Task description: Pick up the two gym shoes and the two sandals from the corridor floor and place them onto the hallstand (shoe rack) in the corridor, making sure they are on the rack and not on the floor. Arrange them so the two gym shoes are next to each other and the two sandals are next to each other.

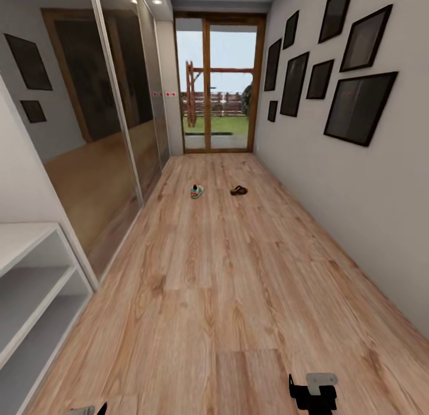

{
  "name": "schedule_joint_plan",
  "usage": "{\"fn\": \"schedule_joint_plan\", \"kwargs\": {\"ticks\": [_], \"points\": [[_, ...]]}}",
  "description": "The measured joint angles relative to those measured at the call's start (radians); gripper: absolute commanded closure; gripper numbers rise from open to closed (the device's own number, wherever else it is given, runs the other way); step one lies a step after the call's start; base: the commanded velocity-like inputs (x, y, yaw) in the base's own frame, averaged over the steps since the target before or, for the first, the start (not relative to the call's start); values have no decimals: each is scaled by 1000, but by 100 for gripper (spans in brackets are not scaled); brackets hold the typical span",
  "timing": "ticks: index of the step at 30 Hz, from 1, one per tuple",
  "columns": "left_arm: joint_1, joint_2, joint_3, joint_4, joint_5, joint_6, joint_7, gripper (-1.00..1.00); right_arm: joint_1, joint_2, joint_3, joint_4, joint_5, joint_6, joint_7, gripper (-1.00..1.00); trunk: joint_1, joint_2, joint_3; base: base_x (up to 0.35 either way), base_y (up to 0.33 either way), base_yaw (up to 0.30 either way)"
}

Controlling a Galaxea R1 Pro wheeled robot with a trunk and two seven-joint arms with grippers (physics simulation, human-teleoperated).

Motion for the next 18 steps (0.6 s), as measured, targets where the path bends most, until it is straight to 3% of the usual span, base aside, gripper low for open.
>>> {"fn": "schedule_joint_plan", "kwargs": {"ticks": [18], "points": [[0,0,0,0,0,0,0,-100,0,1,1,0,0,0,0,-100,0,0,0,337,0,0]]}}
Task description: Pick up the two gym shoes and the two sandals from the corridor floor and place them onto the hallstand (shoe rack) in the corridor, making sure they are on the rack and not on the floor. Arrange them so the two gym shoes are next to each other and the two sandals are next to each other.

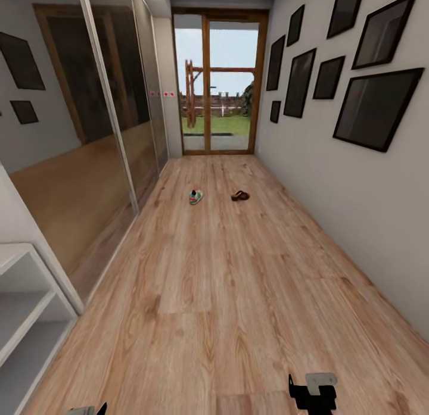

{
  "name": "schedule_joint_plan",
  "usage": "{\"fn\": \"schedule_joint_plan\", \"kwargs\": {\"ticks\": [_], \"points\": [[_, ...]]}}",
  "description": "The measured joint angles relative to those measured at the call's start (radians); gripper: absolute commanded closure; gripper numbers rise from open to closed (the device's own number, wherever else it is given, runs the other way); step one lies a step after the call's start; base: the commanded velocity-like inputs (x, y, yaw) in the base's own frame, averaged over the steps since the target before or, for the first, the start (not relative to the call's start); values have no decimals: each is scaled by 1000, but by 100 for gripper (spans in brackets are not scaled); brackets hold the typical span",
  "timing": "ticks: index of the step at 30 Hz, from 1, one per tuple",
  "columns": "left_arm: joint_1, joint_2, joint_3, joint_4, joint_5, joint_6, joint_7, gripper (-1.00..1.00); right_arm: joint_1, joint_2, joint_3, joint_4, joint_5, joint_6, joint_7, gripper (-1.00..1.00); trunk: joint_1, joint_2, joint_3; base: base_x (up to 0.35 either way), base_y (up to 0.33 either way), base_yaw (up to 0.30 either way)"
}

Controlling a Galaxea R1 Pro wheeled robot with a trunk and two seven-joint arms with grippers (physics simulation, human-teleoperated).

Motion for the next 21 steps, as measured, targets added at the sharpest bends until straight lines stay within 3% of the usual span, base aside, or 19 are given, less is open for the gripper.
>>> {"fn": "schedule_joint_plan", "kwargs": {"ticks": [12,21], "points": [[0,0,0,0,0,0,0,-100,0,0,0,0,0,0,1,-100,0,0,1,337,0,-139],[0,0,0,0,0,0,0,-100,0,0,0,0,0,0,0,-100,0,0,1,337,0,-35]]}}
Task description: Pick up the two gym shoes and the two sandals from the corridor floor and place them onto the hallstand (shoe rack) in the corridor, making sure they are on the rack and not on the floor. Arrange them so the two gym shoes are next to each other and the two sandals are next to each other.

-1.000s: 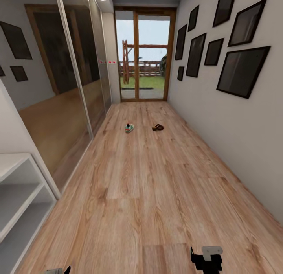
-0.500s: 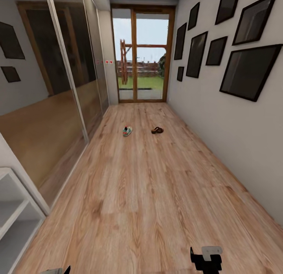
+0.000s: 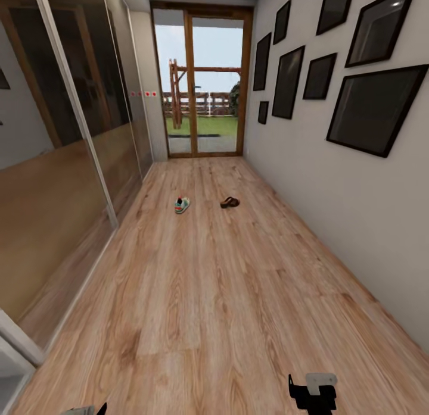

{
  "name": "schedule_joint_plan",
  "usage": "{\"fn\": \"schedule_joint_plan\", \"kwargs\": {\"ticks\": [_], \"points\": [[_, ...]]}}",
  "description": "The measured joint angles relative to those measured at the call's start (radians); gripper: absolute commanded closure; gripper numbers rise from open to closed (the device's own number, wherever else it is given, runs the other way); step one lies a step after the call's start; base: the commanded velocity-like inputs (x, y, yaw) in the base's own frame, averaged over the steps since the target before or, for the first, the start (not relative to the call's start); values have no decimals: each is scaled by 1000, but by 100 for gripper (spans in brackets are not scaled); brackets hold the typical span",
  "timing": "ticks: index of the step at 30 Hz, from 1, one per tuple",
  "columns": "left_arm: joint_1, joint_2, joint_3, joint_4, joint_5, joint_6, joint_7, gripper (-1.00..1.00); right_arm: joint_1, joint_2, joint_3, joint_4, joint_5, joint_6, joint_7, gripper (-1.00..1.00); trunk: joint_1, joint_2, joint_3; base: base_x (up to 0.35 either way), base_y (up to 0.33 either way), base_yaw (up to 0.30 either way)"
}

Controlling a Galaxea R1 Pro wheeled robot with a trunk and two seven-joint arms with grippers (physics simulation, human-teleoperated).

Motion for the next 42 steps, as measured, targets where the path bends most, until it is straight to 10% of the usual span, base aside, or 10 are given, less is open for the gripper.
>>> {"fn": "schedule_joint_plan", "kwargs": {"ticks": [42], "points": [[0,0,0,0,0,0,0,-100,0,-2,0,0,1,0,0,-100,0,0,0,337,0,0]]}}
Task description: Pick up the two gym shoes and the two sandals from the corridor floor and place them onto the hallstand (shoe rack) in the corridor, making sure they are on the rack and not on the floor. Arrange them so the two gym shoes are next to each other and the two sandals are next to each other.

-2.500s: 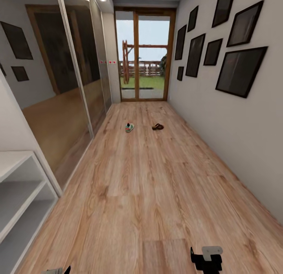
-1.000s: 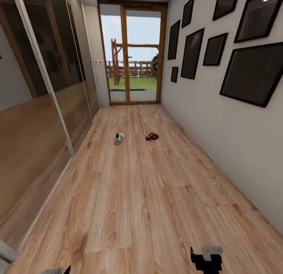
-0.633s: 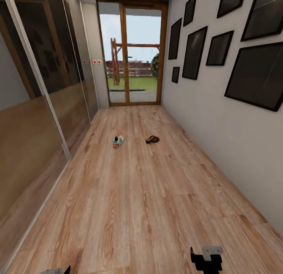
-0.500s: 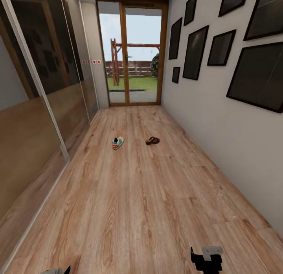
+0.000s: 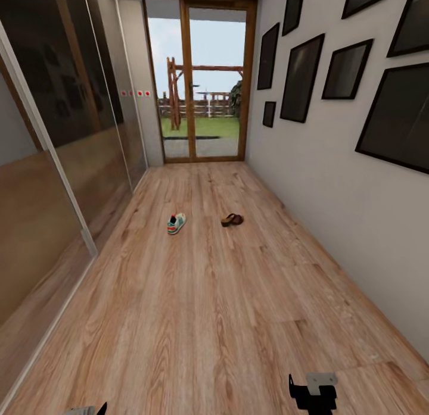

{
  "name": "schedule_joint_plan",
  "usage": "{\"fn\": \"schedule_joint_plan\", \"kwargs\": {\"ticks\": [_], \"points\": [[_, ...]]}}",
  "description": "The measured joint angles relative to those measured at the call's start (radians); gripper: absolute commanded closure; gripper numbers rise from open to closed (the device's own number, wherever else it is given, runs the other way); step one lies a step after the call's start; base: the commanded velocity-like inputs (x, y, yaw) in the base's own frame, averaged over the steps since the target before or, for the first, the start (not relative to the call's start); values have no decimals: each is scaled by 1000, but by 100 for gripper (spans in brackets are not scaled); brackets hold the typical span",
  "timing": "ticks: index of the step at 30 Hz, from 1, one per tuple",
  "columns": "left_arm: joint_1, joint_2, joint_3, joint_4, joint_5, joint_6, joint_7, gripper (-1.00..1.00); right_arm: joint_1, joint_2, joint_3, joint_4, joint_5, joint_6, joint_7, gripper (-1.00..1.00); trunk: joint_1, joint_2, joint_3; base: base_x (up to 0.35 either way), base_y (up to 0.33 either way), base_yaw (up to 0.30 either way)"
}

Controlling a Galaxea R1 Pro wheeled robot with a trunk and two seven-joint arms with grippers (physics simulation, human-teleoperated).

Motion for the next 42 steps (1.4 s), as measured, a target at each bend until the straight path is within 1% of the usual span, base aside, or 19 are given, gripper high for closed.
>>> {"fn": "schedule_joint_plan", "kwargs": {"ticks": [32,42], "points": [[0,0,0,0,0,0,0,-100,0,0,0,0,0,0,0,-100,0,0,0,337,0,0],[1,0,0,0,0,0,0,-100,0,0,-1,0,0,0,0,-100,0,0,0,332,92,0]]}}
